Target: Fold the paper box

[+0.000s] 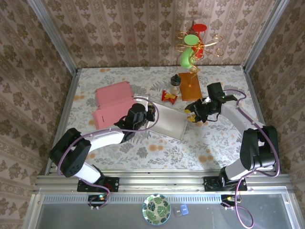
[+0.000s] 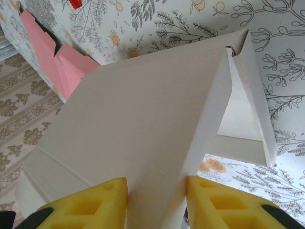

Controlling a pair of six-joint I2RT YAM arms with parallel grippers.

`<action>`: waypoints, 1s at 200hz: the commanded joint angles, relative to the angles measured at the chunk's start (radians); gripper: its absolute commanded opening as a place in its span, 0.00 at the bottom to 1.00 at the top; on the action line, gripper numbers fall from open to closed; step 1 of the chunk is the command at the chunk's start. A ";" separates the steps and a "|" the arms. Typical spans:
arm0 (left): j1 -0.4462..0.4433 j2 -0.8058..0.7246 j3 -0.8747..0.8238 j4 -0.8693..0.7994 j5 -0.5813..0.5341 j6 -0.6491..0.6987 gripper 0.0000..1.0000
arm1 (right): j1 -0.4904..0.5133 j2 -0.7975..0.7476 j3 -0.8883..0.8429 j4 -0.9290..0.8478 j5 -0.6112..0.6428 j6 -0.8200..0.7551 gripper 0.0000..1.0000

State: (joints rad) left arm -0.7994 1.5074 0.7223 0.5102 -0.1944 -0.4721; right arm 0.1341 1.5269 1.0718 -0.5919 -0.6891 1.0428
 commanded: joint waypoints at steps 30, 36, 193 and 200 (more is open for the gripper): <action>-0.003 0.026 -0.087 0.089 0.130 -0.043 0.00 | 0.109 -0.010 -0.056 0.079 0.073 -0.059 0.36; -0.004 0.021 -0.096 0.087 0.130 -0.045 0.00 | 0.121 -0.018 -0.064 0.083 0.085 -0.064 0.36; -0.020 -0.266 -0.195 -0.249 0.148 -0.108 0.47 | 0.245 -0.080 -0.132 0.023 0.303 -0.181 0.33; -0.020 -0.288 -0.191 -0.280 0.156 -0.114 0.49 | 0.246 -0.078 -0.131 0.021 0.304 -0.183 0.33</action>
State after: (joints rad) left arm -0.8165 1.2938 0.5320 0.3389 -0.0765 -0.5617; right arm 0.3698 1.4548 0.9428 -0.5705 -0.4171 0.8883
